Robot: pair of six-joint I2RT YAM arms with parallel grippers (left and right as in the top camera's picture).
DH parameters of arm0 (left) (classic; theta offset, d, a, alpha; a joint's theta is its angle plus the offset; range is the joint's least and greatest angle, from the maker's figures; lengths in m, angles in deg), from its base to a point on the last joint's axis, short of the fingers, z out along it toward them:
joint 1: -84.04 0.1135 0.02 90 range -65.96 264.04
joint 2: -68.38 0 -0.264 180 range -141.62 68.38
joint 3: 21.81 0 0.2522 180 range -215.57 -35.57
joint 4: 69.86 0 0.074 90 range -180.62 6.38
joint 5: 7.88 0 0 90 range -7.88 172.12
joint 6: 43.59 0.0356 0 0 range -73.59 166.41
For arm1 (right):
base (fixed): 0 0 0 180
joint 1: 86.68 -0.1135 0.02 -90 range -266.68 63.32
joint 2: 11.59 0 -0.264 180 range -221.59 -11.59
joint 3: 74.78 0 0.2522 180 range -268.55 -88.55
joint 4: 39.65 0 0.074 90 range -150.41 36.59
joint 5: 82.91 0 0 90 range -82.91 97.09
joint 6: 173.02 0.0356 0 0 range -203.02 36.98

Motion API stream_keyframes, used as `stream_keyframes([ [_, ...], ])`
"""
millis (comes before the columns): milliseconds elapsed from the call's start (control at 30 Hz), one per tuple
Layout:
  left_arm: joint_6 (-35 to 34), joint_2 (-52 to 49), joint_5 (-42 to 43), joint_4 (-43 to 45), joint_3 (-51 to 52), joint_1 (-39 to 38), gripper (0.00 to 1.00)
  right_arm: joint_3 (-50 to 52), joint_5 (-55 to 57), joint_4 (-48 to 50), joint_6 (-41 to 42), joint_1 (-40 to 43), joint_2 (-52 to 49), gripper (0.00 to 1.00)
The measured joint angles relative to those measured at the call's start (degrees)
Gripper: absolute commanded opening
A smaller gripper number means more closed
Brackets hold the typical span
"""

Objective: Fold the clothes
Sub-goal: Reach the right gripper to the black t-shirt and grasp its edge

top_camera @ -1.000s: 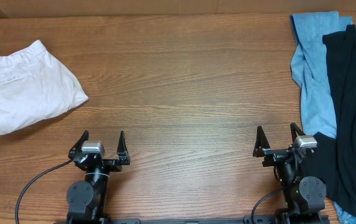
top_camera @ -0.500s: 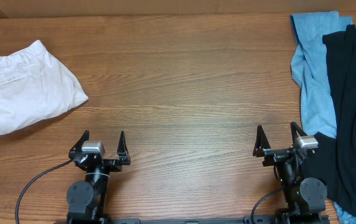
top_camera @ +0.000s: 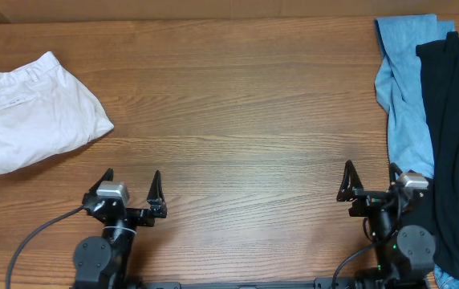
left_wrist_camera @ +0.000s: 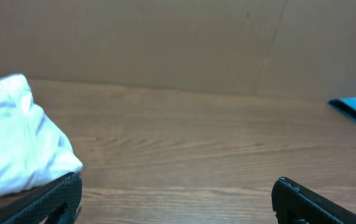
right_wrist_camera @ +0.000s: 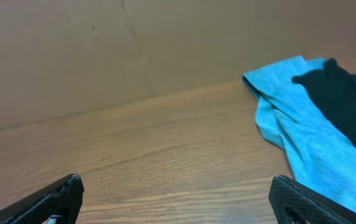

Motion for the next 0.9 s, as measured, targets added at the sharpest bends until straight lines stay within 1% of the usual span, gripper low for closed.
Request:
stream_keyframes([
  [167, -0.1, -8.5, 0.0, -6.1, -8.4, 0.0, 1.00, -7.4, 0.9, -5.0, 0.3, 0.0, -10.2, 1.00],
  [400, -0.1, -28.0, 0.2, -18.2, -20.3, 0.0, 1.00, -19.4, 0.5, -15.6, 0.4, 0.0, -27.7, 1.00],
  [467, -0.1, -32.7, 0.5, -19.9, -23.1, 0.0, 1.00, -22.3, -0.3, -18.3, 0.4, 0.0, -32.7, 1.00],
  [567, -0.1, -39.3, 1.1, -21.0, -27.1, 0.0, 1.00, -25.1, -3.1, -19.2, 0.5, 0.0, -39.6, 1.00],
  [667, -0.1, -42.6, 1.7, -21.3, -28.3, 0.0, 1.00, -25.7, -4.5, -19.3, 1.0, 0.0, -43.4, 1.00],
  [800, -0.1, -45.1, 3.0, -22.8, -28.3, 0.0, 1.00, -25.9, 0.1, -23.8, 9.3, 1.6, -47.5, 1.00],
  [900, -0.1, -45.7, 3.4, -23.6, -28.3, 0.0, 1.00, -25.9, 3.9, -28.4, 17.3, 6.2, -50.5, 1.00],
])
